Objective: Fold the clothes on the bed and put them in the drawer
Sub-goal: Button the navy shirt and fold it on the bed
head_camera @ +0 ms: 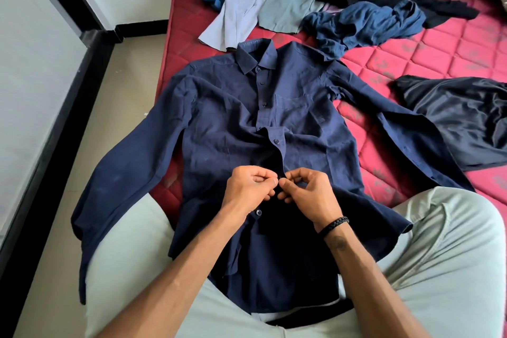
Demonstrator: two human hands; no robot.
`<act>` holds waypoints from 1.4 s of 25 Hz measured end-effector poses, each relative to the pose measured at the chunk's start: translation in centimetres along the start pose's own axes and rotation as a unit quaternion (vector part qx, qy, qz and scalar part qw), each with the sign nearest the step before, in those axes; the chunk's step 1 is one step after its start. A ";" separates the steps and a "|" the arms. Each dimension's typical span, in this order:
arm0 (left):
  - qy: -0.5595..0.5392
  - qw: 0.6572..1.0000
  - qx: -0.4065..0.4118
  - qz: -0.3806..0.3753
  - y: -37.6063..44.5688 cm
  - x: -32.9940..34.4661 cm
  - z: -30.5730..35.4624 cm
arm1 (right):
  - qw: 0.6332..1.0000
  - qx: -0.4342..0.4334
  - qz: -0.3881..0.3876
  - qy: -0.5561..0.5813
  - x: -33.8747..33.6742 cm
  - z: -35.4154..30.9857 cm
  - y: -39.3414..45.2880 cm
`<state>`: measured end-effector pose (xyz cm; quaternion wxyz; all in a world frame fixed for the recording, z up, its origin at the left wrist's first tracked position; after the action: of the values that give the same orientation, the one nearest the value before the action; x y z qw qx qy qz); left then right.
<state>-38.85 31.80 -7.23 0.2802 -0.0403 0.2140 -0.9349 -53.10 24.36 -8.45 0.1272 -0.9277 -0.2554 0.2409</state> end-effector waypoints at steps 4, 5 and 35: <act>-0.013 1.000 -0.006 0.003 0.4 -0.2 -0.2 | 1.000 -0.012 -0.010 -0.011 0.1 0.0 0.0; -0.017 1.000 -0.004 0.009 0.4 -0.3 -0.3 | 1.000 -0.013 -0.014 -0.010 0.1 -0.1 0.0; -0.053 0.996 0.052 0.059 0.9 -1.6 0.3 | 0.997 -0.043 0.064 -0.013 0.5 -0.9 -0.8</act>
<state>-37.02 31.83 -7.28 0.3475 -0.0625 0.1523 -0.9231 -52.54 25.18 -7.60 0.0679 -0.9435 -0.2075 0.2495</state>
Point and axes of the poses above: each hand's wrist, its own y-axis towards the middle knuckle, its own x-axis out of the palm, z = x × y, the point moved 6 cm from there along y, towards the middle knuckle, and after that the axes turned 15 degrees about -y, right-handed, at the moved point
